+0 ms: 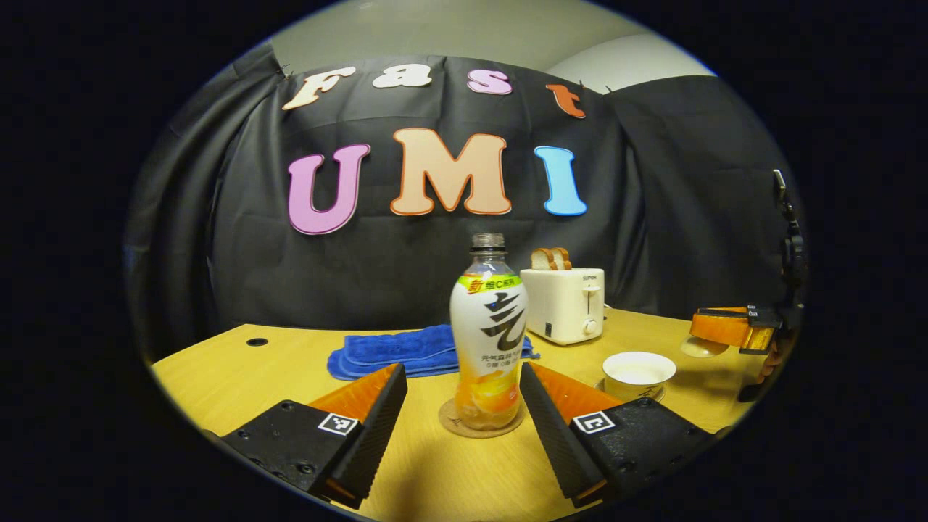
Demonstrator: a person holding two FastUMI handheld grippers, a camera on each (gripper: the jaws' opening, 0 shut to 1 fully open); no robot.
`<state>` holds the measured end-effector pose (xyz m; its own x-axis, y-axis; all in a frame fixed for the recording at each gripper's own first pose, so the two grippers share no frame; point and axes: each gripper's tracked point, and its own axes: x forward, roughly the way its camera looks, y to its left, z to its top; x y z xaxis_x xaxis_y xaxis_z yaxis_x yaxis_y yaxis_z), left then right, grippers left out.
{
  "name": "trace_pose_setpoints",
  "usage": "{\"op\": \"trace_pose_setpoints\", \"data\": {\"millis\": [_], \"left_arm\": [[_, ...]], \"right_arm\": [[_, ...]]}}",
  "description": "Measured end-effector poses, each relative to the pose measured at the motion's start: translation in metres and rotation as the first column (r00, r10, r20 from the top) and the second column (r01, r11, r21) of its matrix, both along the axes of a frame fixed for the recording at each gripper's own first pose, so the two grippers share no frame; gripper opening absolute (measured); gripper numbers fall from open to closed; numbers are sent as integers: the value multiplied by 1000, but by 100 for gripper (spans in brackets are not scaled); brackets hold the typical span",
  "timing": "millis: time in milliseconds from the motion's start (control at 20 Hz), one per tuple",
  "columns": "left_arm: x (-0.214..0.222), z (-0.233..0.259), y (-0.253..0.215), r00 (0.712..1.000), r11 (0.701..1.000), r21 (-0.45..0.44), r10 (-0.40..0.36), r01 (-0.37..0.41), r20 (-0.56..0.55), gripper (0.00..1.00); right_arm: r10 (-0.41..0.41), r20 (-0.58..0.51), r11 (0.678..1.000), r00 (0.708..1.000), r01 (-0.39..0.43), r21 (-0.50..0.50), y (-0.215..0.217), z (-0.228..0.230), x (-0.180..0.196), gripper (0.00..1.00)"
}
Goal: Open the teacup lid with one hand, grasp the water bottle and pour water into the teacup with the other hand; after pouring, place the water bottle on the coaster and then close the teacup lid.
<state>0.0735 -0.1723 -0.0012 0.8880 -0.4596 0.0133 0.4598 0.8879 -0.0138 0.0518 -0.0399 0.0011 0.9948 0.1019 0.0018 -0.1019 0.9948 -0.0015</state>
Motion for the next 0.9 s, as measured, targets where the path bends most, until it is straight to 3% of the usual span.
{"op": "trace_pose_setpoints", "data": {"millis": [250, 550, 900], "left_arm": [[-4, -1, 27, 997, 997, 2, 81, -81, -2, 91], [-2, -1, 48, 990, 990, 4, 141, -141, -2, 91], [0, -1, 57, 988, 988, 7, 156, -156, -2, 91]], "right_arm": [[98, -5, 995, 995, -98, 1, 41, -1, 18, 29], [155, -26, 988, 988, -155, 0, 68, -5, 37, 29], [174, -106, 984, 979, -176, -10, 79, -18, 53, 29]]}}
